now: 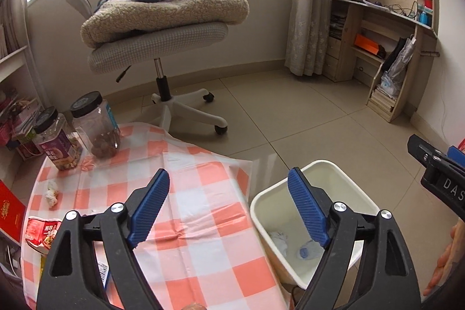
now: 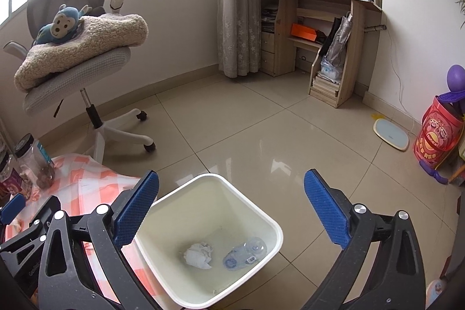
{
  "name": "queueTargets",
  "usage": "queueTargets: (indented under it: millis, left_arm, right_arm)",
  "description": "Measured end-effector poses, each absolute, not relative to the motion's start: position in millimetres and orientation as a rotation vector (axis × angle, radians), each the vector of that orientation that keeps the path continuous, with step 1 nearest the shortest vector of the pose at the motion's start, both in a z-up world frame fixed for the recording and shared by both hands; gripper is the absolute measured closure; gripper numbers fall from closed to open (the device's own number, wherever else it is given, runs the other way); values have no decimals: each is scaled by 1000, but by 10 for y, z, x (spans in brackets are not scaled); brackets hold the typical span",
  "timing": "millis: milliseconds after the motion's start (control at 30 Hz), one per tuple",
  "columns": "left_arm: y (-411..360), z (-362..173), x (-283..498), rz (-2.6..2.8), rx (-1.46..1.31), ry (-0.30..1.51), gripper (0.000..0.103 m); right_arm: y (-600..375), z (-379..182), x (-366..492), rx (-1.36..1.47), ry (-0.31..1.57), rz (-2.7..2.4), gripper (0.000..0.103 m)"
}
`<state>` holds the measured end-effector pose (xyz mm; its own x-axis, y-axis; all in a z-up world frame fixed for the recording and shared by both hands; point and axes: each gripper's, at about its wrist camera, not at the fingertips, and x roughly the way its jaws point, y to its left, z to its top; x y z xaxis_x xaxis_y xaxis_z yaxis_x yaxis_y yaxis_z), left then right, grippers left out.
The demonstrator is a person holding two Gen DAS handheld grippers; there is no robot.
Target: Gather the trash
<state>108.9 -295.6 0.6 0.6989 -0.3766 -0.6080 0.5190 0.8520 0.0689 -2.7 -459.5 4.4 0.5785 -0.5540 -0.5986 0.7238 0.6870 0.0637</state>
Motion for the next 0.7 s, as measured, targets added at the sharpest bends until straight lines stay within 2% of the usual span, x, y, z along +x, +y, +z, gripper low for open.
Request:
queueTargets:
  millis: [100,333,700]
  left_arm:
    - [-2740,35,1089,-442,238,563,14]
    - [-2210,51,1207,-344,176,536,13]
    - [-1668,68,1393,-244,123,582,8]
  right_arm:
    - [-4378,55,56,309,564,-727,7]
    - [-3963,48,279,249,552,-676,7]
    - [-3423,-45,641,189,584,-596,7]
